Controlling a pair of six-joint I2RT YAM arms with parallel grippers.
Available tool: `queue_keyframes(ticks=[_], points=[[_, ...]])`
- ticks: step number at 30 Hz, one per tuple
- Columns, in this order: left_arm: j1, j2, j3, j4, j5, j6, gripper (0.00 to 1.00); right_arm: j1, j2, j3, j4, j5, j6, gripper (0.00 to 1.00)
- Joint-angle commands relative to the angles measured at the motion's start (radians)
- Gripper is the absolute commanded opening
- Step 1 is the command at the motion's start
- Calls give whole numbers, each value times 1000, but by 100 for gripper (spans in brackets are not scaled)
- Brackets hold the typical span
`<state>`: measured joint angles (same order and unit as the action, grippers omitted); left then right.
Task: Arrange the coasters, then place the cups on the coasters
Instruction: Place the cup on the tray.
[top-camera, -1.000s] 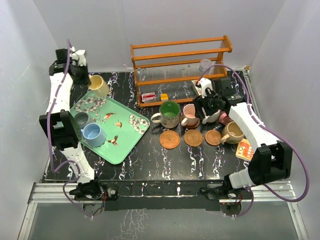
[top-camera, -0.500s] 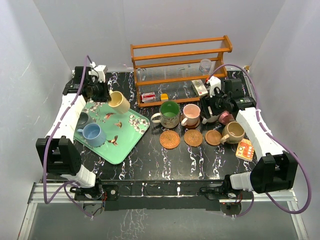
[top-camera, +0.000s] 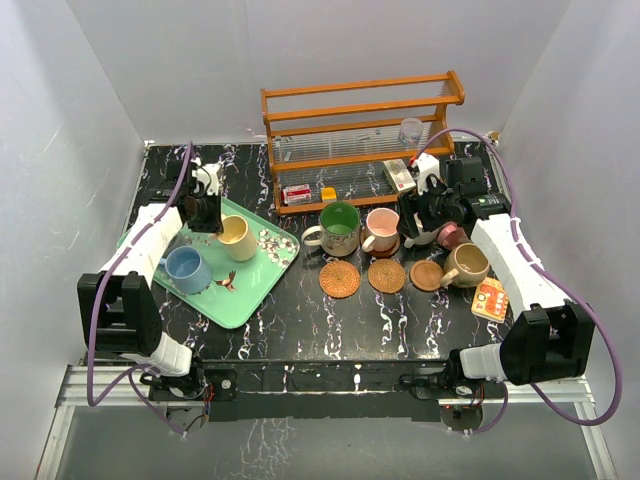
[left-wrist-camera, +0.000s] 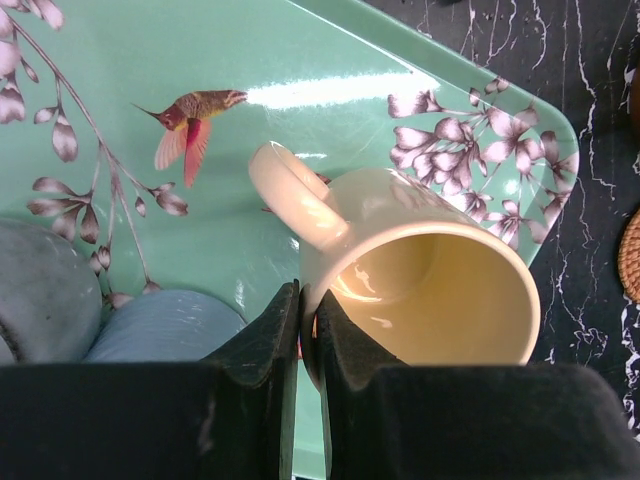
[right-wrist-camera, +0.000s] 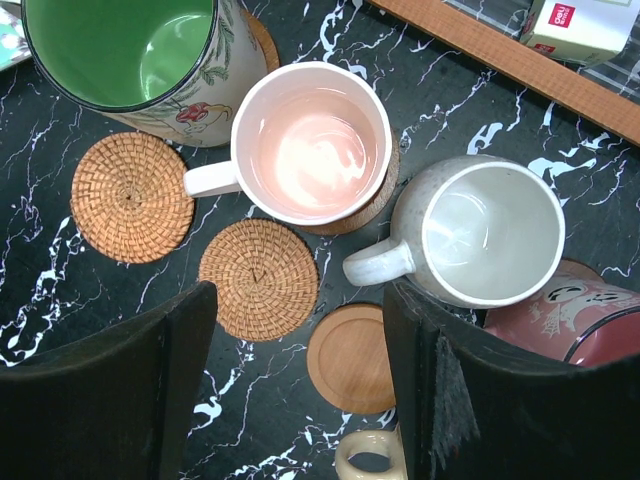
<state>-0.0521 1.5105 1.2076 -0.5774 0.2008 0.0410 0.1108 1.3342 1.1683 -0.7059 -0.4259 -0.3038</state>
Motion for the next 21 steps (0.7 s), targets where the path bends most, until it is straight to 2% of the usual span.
queue_keyframes(ticks=[1,15,21], points=[[-15,-32,-11,71,-4,-26,0,-3,-3,20,45,-22,13,66],[-58,10,-51,83,-37,6,5,-5,8,5,54,-22,11,67],[-73,10,-69,82,-28,10,18,-7,6,-5,62,-21,9,68]])
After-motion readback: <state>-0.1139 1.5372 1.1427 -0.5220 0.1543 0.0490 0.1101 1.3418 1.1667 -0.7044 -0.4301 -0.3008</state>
